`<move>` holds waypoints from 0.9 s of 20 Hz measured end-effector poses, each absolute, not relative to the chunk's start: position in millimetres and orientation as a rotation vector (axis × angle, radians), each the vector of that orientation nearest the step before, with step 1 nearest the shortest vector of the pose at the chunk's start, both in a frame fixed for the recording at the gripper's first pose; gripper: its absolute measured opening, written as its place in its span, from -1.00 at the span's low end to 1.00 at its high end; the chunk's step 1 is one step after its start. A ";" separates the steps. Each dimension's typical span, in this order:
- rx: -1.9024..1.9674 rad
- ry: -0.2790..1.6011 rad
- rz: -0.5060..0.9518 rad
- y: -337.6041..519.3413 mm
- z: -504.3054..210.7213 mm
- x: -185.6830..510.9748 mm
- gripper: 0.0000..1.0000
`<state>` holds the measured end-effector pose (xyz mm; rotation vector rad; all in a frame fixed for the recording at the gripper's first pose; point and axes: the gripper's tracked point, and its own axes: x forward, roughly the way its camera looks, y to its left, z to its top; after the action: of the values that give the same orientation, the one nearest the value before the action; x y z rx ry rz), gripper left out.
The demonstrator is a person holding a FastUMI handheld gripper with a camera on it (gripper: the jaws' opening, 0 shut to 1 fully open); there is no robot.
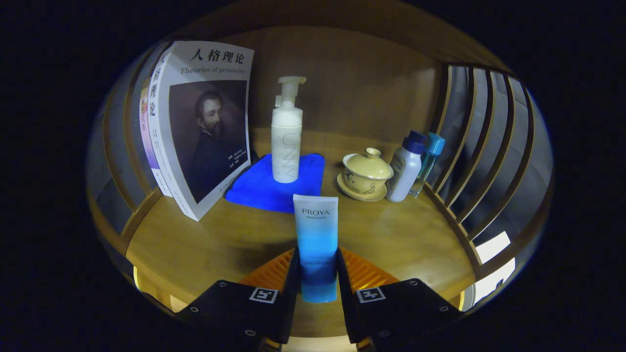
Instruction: Pull open the drawer, take out the items inside it, and place them on the countertop above the cabinet.
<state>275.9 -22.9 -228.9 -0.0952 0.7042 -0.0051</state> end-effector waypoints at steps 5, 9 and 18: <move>-0.060 0.635 -0.008 -25.6 -217.7 280.6 0.36; 0.034 0.531 0.000 -20.0 -185.2 264.5 0.81; 0.122 0.145 0.026 -7.2 -79.0 154.4 0.91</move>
<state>154.4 -7.2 -79.0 0.1222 0.1455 0.0257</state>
